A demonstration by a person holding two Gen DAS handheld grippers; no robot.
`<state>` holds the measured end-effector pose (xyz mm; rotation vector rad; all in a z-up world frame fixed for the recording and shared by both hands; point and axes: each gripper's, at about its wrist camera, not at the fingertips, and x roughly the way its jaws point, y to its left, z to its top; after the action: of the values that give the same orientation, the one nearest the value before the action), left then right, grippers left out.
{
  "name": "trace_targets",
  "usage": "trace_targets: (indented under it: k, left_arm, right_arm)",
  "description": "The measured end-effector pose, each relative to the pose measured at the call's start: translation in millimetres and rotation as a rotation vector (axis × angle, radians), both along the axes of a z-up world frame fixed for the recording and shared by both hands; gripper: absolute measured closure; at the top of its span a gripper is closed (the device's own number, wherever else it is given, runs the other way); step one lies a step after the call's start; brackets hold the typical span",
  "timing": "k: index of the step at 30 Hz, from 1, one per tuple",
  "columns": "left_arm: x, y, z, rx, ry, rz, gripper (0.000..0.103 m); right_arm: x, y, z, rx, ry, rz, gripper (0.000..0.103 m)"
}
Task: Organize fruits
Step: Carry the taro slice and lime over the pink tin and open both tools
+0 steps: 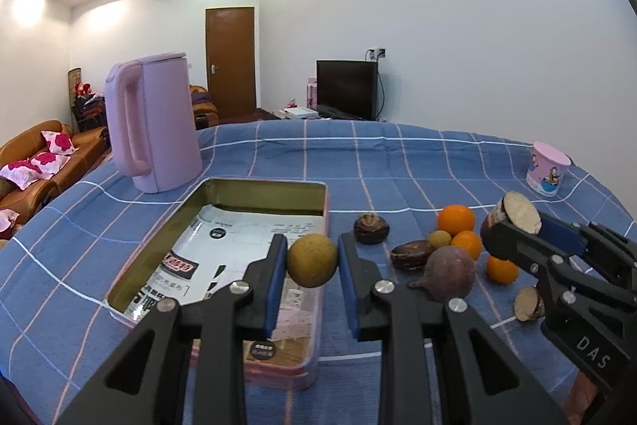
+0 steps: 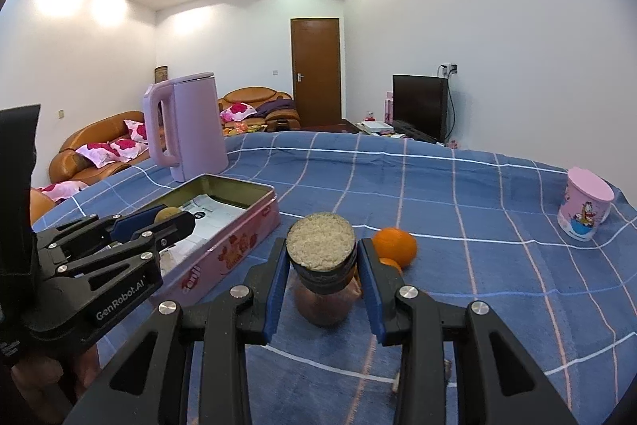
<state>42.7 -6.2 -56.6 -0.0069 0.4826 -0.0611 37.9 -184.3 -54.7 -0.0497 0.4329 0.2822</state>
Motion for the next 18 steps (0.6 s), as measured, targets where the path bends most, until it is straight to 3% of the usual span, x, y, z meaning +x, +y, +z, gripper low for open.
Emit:
trace_targets:
  k: [18]
  left_arm:
    - [31, 50, -5, 0.019, 0.074, 0.111, 0.076]
  right_arm:
    - [34, 56, 7, -0.034, 0.028, 0.123, 0.066]
